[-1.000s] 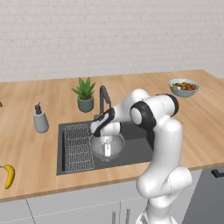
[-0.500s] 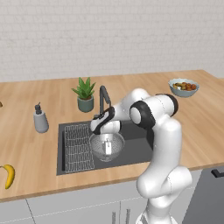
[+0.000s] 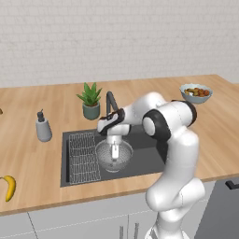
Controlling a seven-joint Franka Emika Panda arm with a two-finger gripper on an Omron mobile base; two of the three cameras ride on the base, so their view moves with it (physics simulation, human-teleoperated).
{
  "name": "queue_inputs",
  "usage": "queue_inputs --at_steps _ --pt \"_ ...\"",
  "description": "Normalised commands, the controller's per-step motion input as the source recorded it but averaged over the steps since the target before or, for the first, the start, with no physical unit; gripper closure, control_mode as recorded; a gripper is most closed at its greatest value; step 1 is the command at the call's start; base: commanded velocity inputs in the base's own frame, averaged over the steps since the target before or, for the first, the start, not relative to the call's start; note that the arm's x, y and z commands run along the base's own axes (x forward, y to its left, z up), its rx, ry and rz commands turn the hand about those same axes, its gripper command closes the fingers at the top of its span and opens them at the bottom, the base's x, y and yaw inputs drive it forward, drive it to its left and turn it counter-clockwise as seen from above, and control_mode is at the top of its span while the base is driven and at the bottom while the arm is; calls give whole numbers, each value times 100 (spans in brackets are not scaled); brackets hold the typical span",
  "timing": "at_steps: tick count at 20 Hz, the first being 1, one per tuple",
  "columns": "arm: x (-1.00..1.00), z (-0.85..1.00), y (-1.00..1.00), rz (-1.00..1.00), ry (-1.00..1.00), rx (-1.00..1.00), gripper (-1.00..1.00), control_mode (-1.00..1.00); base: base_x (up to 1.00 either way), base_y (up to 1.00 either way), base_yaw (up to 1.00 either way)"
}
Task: Put the colander in the sink, put the banana in the colander, and turn on the sink faucet and pour water over the colander.
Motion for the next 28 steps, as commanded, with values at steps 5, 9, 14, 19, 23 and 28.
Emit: queue_inputs --at_steps 5,9,14,19,23,28 --pt "-37 94 0 -21 0 0 -100 -100 0 0 0" --pt "-80 56 0 -35 6 0 -100 -100 0 0 0" --pt "-76 56 0 -44 8 0 -100 -100 0 0 0" --pt "-57 55 8 -44 1 -2 -100 -100 0 0 0" --pt "-62 31 43 -41 -9 -14 -100 -100 0 0 0" --pt "-47 31 80 -42 -11 -19 -100 -100 0 0 0"
